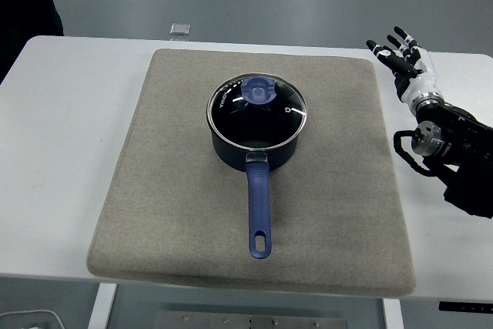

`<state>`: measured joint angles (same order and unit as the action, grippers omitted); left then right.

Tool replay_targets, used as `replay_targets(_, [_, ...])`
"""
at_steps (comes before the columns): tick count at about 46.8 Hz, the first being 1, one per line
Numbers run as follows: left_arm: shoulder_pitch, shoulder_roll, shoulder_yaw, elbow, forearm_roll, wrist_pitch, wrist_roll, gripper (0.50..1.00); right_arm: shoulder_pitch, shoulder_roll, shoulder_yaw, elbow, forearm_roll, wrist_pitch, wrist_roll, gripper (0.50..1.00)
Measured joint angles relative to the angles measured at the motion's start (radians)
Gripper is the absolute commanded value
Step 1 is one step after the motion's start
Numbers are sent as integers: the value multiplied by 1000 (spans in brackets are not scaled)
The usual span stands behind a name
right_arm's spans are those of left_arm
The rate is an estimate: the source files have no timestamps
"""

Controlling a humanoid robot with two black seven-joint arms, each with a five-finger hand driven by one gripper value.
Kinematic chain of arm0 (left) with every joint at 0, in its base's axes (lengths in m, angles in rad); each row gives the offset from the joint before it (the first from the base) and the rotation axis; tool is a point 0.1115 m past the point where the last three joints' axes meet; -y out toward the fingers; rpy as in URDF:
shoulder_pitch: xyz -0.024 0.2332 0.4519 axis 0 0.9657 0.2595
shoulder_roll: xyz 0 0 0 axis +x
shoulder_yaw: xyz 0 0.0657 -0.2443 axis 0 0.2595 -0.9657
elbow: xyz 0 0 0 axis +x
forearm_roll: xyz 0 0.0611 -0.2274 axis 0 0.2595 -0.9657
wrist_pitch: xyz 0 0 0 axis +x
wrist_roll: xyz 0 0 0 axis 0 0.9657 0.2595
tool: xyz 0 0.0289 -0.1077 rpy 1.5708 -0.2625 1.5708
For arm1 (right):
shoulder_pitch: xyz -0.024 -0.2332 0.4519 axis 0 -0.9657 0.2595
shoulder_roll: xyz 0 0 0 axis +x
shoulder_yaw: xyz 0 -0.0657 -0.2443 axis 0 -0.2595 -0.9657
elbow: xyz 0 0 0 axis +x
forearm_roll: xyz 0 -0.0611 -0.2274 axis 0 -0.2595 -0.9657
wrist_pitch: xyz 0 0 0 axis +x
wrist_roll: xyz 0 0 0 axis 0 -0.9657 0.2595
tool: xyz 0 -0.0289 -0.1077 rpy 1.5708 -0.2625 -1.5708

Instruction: Lift the pot lid and place it to the right of the pot.

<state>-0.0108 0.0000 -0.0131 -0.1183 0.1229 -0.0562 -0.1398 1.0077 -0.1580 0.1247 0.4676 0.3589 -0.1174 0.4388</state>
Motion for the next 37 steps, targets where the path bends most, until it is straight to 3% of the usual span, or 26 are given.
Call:
replay_targets(19, [0, 0, 0, -2, 0, 4, -1, 1000, 0, -1, 14, 0, 0, 8, 0, 913])
replay_targets(33, [0, 0, 0, -1, 0, 3, 0, 1000, -7, -3, 88, 0, 1, 143, 27, 913])
replay_targets(37, [0, 0, 1, -1, 0, 3, 0, 1000, -7, -7, 90, 0, 0, 158, 39, 913])
